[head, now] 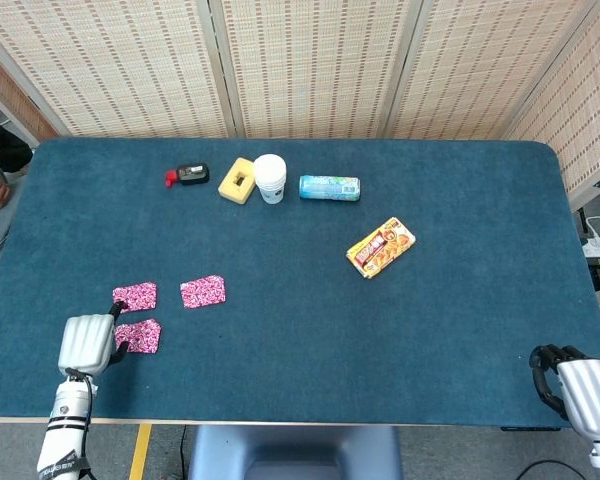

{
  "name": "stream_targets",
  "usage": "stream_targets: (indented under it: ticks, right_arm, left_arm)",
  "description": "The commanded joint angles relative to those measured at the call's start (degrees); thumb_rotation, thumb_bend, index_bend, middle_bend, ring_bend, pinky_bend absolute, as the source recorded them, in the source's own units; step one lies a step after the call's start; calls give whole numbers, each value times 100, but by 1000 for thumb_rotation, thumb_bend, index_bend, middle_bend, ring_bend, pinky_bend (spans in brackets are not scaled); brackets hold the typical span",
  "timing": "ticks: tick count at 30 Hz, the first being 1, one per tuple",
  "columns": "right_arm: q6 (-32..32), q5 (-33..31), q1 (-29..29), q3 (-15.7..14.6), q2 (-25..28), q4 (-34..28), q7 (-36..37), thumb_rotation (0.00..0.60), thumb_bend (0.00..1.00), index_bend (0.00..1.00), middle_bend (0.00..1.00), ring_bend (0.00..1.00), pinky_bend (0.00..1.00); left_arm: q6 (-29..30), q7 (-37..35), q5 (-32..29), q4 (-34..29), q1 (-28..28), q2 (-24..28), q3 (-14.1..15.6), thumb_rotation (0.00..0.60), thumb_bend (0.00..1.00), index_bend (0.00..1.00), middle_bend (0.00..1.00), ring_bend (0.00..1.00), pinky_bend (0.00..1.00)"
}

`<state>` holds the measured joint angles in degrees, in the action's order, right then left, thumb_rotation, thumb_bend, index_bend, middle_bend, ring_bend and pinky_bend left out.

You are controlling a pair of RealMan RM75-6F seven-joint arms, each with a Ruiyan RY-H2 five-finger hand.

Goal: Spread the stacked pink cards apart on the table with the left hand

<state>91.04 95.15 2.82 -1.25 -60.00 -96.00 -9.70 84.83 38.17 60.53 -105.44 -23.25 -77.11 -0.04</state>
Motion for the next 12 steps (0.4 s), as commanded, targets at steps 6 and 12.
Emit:
stream_targets:
  ticks: [6,12]
  right_arm:
    - [-15,-61,-13,38,-51,26,-79,600,469,667,565,571,836]
    - [2,-82,-5,52,-84,39,-118,600,469,667,566,571,836]
  left_arm:
    - [423,-1607,1661,430,618,502,428,600,271,167,385,370,506]
    - [708,-1631,2161,796,902,395,508,600,271,145,317,304,484]
